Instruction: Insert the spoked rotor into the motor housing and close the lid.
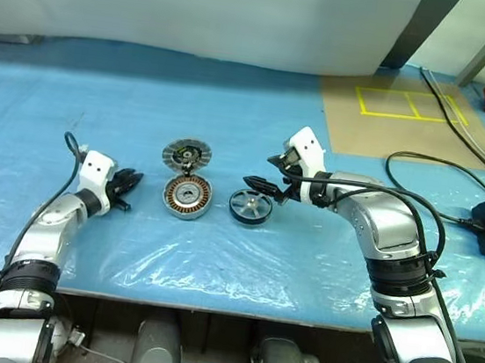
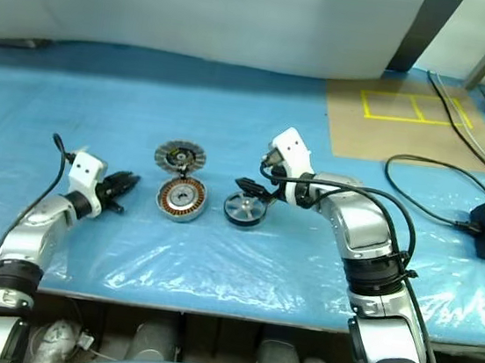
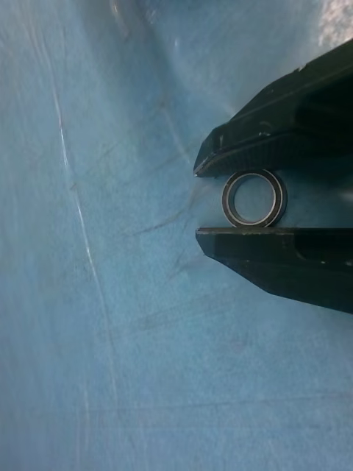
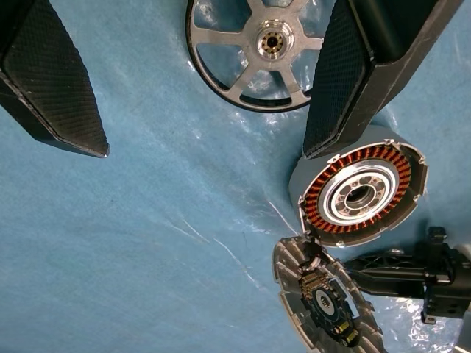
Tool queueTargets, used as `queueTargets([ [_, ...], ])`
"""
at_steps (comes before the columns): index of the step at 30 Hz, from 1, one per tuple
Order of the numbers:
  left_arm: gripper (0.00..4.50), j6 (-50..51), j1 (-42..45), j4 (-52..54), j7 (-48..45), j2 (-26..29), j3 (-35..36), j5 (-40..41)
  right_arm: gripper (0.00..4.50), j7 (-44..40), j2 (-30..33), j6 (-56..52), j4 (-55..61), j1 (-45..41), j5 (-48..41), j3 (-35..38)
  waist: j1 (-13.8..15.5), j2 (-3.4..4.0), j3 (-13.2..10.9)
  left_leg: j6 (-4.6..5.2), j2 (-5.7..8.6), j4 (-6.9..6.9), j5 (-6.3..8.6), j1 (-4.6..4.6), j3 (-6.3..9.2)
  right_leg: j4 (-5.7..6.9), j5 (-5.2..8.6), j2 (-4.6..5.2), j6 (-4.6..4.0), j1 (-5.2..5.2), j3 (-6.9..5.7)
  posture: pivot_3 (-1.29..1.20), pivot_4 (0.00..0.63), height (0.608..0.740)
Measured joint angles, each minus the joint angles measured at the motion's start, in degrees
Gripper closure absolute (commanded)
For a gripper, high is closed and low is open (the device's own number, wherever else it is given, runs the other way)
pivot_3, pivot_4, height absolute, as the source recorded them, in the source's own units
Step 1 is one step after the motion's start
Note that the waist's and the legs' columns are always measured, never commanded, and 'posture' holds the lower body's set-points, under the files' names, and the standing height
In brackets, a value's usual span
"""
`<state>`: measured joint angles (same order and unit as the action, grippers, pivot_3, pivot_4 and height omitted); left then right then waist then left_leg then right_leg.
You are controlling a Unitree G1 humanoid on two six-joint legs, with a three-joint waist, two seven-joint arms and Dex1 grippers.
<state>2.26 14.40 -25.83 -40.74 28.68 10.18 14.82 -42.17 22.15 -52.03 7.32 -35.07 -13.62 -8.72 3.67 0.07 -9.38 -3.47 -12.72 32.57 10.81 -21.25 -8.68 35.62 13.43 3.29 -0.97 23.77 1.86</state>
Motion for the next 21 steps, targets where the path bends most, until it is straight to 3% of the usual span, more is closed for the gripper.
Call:
queueTargets([
  [9, 3.82, 9.5, -10.3, 21.3, -8.3, 3.2, 0.8, 8.8, 0.1, -0.2, 0.3, -0.5, -1.9, -0.2, -2.4, 1.6, 0.4, -0.17, -0.1, -0.09, -0.05, -0.3, 0.05, -0.34, 0.06, -0.2, -0.01, -0.06, 0.03, 0.25, -0.2, 0.0, 0.15, 0.74],
  [15, 3.82, 13.6, -10.2, 32.2, -10.0, 5.0, 0.0, 11.7, 0.1, -0.3, 1.9, 0.1, -2.9, -0.1, -2.5, 1.7, 0.3, -0.17, -0.1, -0.09, -0.05, -0.23, 0.05, -0.27, 0.03, -0.1, -0.01, -0.04, 0.03, 0.25, -0.16, 0.0, 0.15, 0.74],
  [21, 3.82, 13.2, -6.7, 35.5, -10.4, 4.6, -7.7, 7.9, 0.1, -0.3, 2.6, 0.3, -2.9, 0.6, -2.9, 1.7, 0.3, -0.17, -0.1, -0.08, -0.05, -0.2, 0.05, -0.26, 0.02, -0.05, -0.02, -0.07, 0.03, 0.24, -0.14, 0.0, 0.15, 0.74],
])
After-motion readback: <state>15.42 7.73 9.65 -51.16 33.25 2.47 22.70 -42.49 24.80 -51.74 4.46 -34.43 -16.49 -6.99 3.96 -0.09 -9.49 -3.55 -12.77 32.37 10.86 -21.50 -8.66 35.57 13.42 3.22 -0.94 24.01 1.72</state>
